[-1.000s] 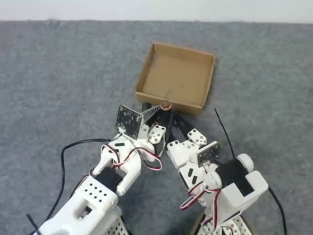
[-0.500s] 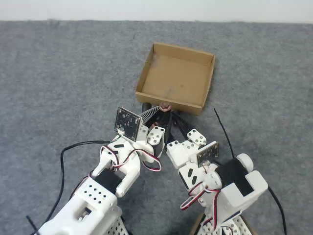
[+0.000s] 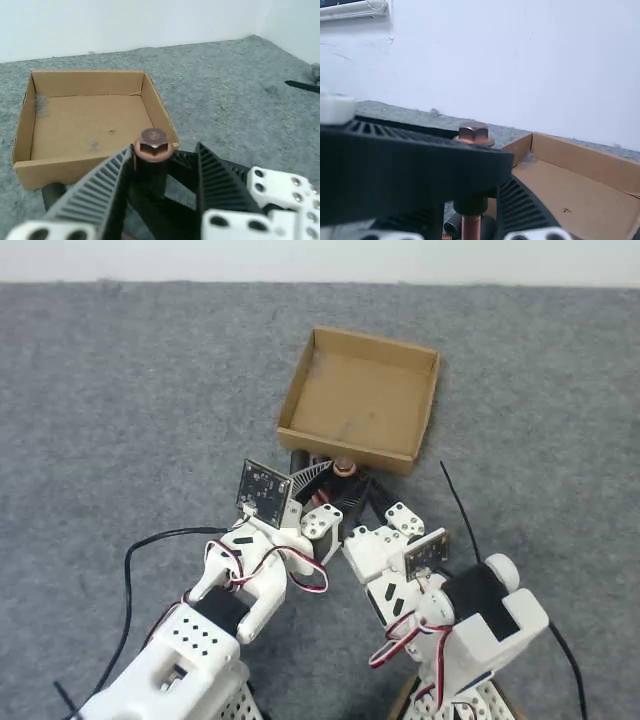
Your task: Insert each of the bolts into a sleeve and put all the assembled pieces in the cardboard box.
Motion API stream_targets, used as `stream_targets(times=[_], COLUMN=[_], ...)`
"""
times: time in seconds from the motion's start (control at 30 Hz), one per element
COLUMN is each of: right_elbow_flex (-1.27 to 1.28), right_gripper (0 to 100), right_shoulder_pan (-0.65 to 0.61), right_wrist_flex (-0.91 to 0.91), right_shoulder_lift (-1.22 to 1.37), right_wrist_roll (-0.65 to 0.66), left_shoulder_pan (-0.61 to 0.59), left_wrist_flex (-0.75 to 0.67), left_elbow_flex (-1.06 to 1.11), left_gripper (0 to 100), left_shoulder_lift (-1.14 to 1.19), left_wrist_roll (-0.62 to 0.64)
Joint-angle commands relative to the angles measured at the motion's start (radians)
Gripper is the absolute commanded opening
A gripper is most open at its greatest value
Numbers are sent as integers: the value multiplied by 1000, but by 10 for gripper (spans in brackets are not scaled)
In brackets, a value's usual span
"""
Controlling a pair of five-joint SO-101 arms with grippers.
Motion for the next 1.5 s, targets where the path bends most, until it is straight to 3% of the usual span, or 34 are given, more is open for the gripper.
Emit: stream_targets(times=[0.0,0.43,0.77,1.1,1.47], right_elbow_flex=[20,15,14,14,14], right_gripper=[6,6,6,6,6], right_shoulder_pan=[1,21,22,22,25], right_wrist_flex=[-4,-4,-4,-4,-2], right_shoulder_lift=[-5,-5,-4,-4,-4], right_wrist_roll=[18,18,18,18,18], left_shoulder_pan=[2,-83,3,-2,-341], left_wrist_flex=[-17,-17,-14,308,367], left_elbow_flex=[-25,-25,-59,-165,-185], left_gripper=[184,188,185,184,184], left_shoulder_lift=[-17,-18,-75,-373,-499], left_wrist_roll=[-12,-17,-12,-18,-14])
